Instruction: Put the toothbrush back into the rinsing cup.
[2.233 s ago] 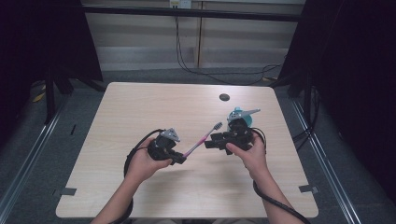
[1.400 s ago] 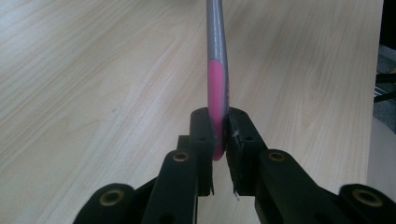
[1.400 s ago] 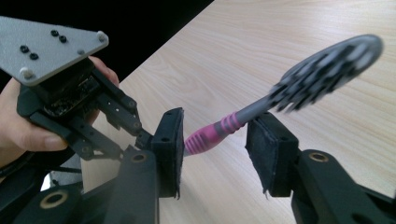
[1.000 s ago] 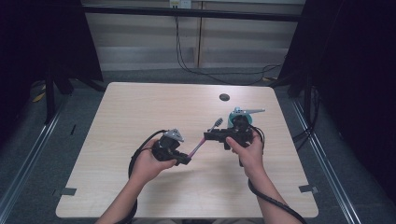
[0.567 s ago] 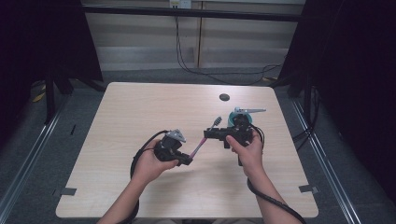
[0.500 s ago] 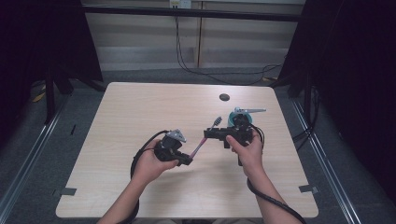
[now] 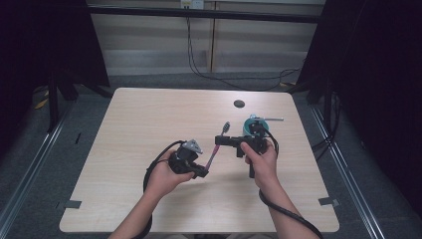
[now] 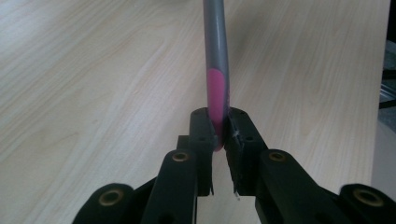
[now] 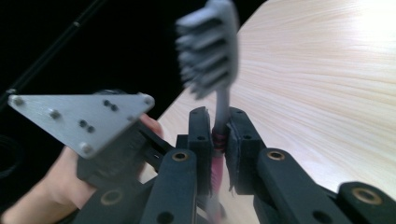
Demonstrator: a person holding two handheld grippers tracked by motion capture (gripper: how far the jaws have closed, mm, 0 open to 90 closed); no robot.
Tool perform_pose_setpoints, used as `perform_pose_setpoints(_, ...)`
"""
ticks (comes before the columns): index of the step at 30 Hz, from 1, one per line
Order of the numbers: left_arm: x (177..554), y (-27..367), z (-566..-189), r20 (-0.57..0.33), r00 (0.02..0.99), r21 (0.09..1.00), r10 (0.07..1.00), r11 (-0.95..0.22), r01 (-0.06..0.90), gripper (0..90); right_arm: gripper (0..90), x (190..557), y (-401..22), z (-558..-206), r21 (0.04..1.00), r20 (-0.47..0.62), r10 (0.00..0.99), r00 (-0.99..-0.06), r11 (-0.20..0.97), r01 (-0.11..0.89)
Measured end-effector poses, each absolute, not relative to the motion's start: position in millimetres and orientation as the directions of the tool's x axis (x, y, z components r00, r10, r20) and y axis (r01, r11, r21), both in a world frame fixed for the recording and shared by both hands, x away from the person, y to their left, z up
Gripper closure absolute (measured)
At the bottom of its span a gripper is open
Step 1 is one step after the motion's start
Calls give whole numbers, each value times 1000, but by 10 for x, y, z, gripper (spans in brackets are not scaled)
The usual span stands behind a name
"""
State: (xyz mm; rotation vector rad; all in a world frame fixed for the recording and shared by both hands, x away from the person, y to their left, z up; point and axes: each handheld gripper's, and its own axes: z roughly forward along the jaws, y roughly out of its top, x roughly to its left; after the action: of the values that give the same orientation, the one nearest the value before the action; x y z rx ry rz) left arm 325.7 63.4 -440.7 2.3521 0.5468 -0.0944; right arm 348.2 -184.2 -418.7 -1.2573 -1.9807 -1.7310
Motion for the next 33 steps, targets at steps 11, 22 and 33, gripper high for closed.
perform_pose_setpoints(11, 3233, 576, -4397, -216, 917, 658, 336, -643, 391, 794, 833, 3495, -1812, -4127, 704, 661, 430, -615, -72, 707)
perform_pose_setpoints(22, 3202, 500, -4429, -229, 924, 672, 307, -637, 378, 743, 833, 3494, -1823, -4126, 703, 658, 438, -612, -68, 707)
perform_pose_setpoints(33, 3207, 551, -4476, -219, 920, 699, 326, -605, 381, 506, 834, 3482, -1898, -4092, 730, 620, 468, -630, -52, 681)
